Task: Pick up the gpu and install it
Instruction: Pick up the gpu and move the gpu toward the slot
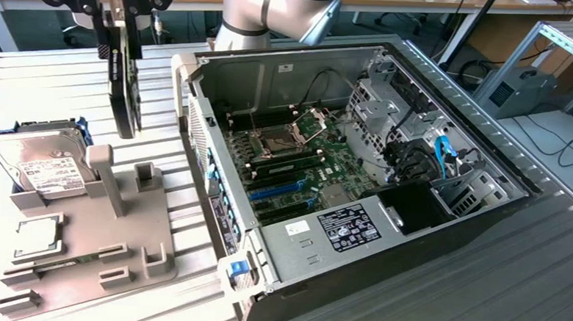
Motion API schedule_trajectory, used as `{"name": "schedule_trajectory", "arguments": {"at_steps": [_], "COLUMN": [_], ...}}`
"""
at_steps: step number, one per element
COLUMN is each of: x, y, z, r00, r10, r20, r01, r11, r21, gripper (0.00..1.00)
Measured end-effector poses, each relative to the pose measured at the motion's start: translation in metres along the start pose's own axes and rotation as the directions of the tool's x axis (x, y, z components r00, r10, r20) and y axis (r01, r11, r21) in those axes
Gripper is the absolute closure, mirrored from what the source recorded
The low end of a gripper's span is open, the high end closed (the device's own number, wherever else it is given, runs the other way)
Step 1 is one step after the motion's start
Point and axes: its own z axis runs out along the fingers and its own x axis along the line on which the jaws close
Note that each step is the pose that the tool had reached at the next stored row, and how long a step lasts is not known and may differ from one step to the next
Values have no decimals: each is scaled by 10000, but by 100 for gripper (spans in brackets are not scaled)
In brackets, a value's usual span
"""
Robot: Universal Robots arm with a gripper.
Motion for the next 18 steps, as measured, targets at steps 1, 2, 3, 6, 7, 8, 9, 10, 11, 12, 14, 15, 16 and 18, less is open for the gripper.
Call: {"name": "schedule_trajectory", "arguments": {"at_steps": [1,2,3,6,7,8,9,10,11,12,14,15,16,18], "x": [-6,-12,-18,-53,-81,-105,-131,-175,-235,-272,-404,-494,-513,-548], "y": [1,1,1,4,6,8,10,13,18,20,30,37,39,41], "z": [0,2,2,9,15,21,26,34,42,46,61,73,75,80], "r00": [10000,10000,10000,10000,10000,10000,10000,10000,10000,10000,10000,10000,10000,10000], "r10": [0,0,0,0,0,-1,0,0,0,0,1,1,0,1], "r20": [-1,0,-1,0,1,2,2,3,4,5,10,14,15,16], "r01": [0,0,0,0,0,1,0,0,0,0,-1,-1,-1,-1], "r11": [10000,10000,10000,10000,10000,10000,10000,10000,10000,10000,9999,9998,9998,9998], "r21": [1,0,3,13,19,23,28,41,63,73,140,192,203,217], "gripper": [74,74,74,74,74,74,74,74,74,74,74,74,74,74]}}
